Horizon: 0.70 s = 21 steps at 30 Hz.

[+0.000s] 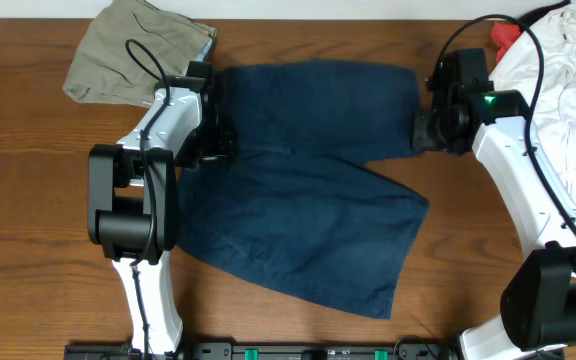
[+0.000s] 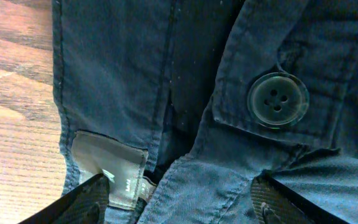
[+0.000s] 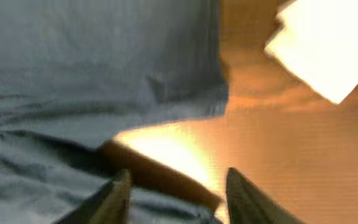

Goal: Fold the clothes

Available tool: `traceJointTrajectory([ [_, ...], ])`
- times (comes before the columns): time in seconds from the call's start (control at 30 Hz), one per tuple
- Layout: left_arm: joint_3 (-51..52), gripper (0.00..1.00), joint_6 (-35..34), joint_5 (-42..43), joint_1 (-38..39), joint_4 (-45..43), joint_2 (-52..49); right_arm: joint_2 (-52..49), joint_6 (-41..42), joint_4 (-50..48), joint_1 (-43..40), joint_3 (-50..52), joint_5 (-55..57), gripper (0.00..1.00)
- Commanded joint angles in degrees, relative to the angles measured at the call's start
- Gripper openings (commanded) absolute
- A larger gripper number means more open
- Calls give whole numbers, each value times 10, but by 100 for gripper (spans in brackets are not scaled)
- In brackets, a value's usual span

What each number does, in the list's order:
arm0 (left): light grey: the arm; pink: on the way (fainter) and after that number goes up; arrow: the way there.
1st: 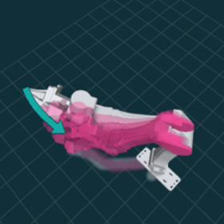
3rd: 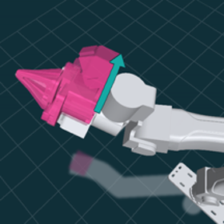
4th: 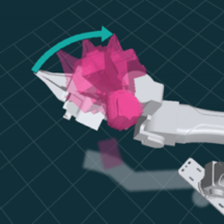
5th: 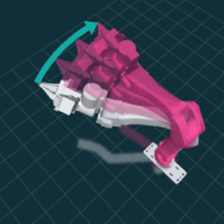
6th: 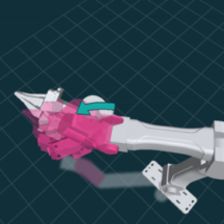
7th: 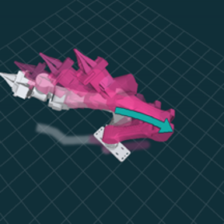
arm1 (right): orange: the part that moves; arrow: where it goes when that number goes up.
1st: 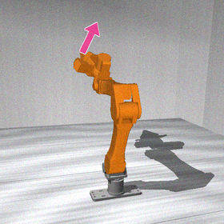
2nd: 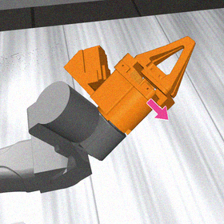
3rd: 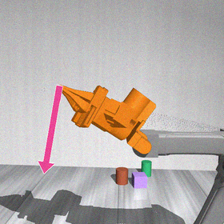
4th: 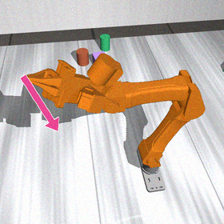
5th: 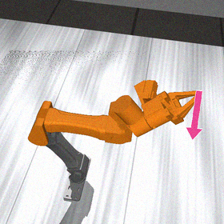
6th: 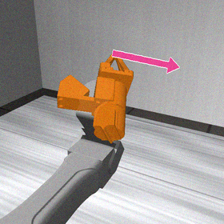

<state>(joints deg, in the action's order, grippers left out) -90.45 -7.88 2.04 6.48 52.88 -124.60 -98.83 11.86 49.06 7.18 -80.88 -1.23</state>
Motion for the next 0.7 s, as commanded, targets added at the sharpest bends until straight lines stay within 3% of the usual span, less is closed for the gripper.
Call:
traceJointTrajectory([
  [0.0, 23, 75, -3, -7, 3, -7, -36, -24, -8, -35, -4, -4, 12, 52],
  [0.33, -61, 75, 9, -7, 3, 62, 32, -74, -23, -165, 20, -4, -57, 66],
  [0.67, -91, 81, 9, -7, 3, 22, 155, -134, -32, -170, 41, -4, -50, 76],
])
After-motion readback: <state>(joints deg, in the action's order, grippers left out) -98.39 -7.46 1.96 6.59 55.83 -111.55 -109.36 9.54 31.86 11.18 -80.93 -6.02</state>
